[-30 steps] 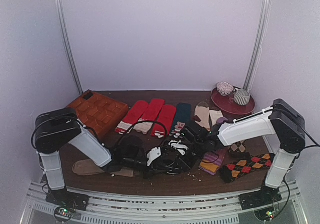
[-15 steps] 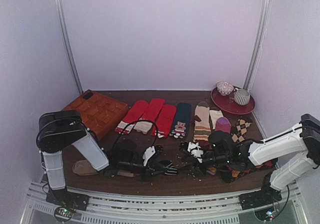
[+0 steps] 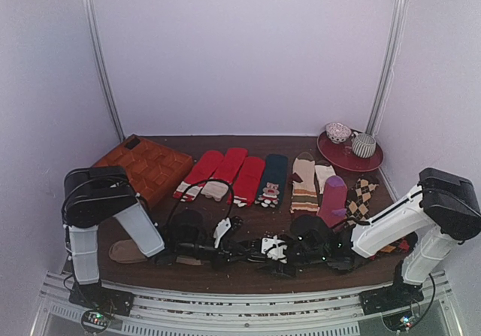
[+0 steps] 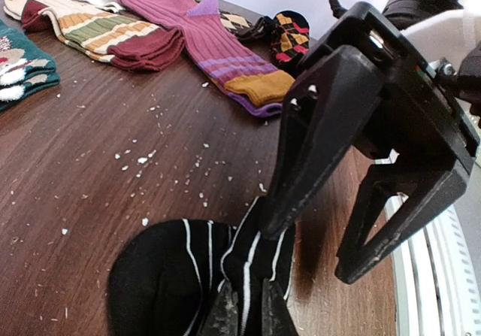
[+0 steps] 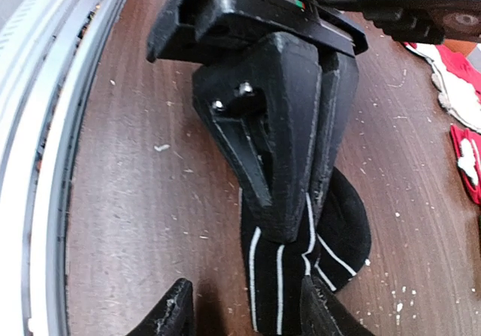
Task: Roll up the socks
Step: Roll the sock at the center of the board.
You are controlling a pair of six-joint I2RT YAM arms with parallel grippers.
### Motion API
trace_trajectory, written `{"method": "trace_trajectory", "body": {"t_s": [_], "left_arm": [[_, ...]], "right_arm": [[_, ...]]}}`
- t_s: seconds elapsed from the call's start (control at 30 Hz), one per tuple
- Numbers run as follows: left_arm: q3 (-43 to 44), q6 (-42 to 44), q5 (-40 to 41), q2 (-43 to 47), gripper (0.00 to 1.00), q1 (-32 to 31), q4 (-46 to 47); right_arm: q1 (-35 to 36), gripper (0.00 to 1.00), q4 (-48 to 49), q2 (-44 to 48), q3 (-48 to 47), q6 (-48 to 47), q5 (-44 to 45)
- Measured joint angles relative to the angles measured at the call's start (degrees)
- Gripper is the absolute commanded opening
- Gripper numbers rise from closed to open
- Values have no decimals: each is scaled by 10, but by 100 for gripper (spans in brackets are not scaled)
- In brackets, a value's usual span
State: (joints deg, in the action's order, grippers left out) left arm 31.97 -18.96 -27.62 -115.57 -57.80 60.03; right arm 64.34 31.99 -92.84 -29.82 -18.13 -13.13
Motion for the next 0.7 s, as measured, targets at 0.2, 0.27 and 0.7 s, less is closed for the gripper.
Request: {"method": "trace_trajectory", "body": {"t_s": [0.2, 0.27, 0.7], "left_arm": [[-1, -1, -5, -2, 0, 1, 5], [-1, -1, -7, -3, 0, 1, 6], [-1, 0, -17, -8, 18, 4, 15]], "right_arm": [[0, 36, 15, -8, 0, -10, 36], [2, 34, 17, -15, 0, -10, 42], [3, 5, 8, -34, -12, 5, 53]]}}
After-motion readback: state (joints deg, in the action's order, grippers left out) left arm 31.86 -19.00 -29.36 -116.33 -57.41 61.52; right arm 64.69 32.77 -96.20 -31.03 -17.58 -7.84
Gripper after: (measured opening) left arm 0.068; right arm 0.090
